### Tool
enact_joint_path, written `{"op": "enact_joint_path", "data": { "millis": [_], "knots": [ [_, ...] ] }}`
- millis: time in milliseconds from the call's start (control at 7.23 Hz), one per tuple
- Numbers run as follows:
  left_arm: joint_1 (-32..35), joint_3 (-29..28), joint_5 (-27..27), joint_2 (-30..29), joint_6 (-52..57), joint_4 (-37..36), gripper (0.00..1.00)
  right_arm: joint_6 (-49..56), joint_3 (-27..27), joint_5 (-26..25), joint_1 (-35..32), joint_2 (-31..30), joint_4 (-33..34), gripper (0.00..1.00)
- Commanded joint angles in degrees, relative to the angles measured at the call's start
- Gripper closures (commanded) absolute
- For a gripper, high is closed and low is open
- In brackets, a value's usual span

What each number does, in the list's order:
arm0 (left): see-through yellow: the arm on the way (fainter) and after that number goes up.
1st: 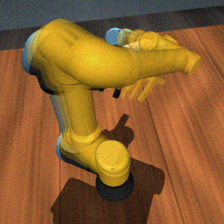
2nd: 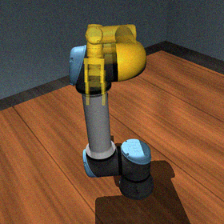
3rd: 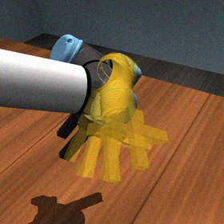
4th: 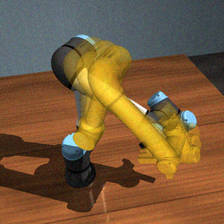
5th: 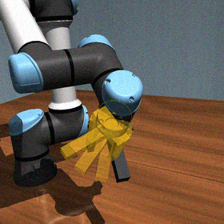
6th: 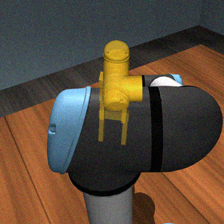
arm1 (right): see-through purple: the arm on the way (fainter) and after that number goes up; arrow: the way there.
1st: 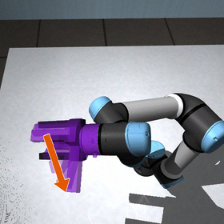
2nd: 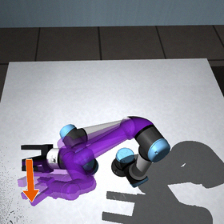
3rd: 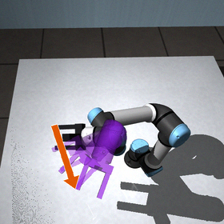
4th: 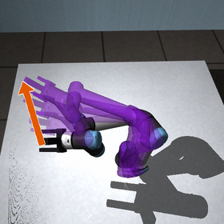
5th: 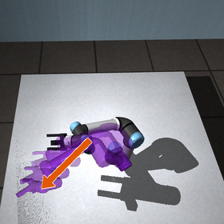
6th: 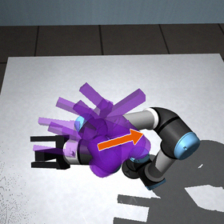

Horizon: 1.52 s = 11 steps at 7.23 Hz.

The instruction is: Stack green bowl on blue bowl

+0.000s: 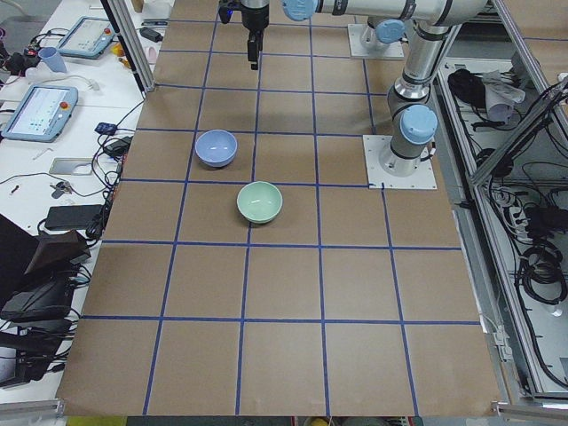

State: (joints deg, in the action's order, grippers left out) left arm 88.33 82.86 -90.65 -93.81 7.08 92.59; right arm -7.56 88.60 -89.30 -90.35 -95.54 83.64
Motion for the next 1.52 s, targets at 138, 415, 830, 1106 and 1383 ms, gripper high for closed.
{"op": "enact_joint_path", "data": {
  "millis": [138, 415, 830, 1106, 1383],
  "knots": [
    [0.1, 0.7, -0.1, 0.5, 0.0, 0.4, 0.0, 0.0, 0.0, 0.0, 0.0, 0.0, 0.0, 0.0],
    [0.1, 0.6, -0.1, 0.5, 0.0, 0.4, 0.0, 0.0, 0.0, 0.0, 0.0, 0.0, -0.1, 0.0],
    [0.2, 0.7, -0.1, 0.5, 0.1, 0.4, 0.0, 0.0, 0.0, 0.0, 0.0, 0.0, -0.1, 0.0],
    [0.4, 0.7, -0.1, 0.5, 0.0, 0.4, 0.0, 0.0, 0.0, 0.0, 0.0, 0.0, 0.0, 0.0],
    [0.4, 1.4, -0.1, 0.5, 0.3, 0.2, 0.0, 0.0, 0.0, 0.0, 0.0, 0.0, 0.0, 0.0]
  ]
}}
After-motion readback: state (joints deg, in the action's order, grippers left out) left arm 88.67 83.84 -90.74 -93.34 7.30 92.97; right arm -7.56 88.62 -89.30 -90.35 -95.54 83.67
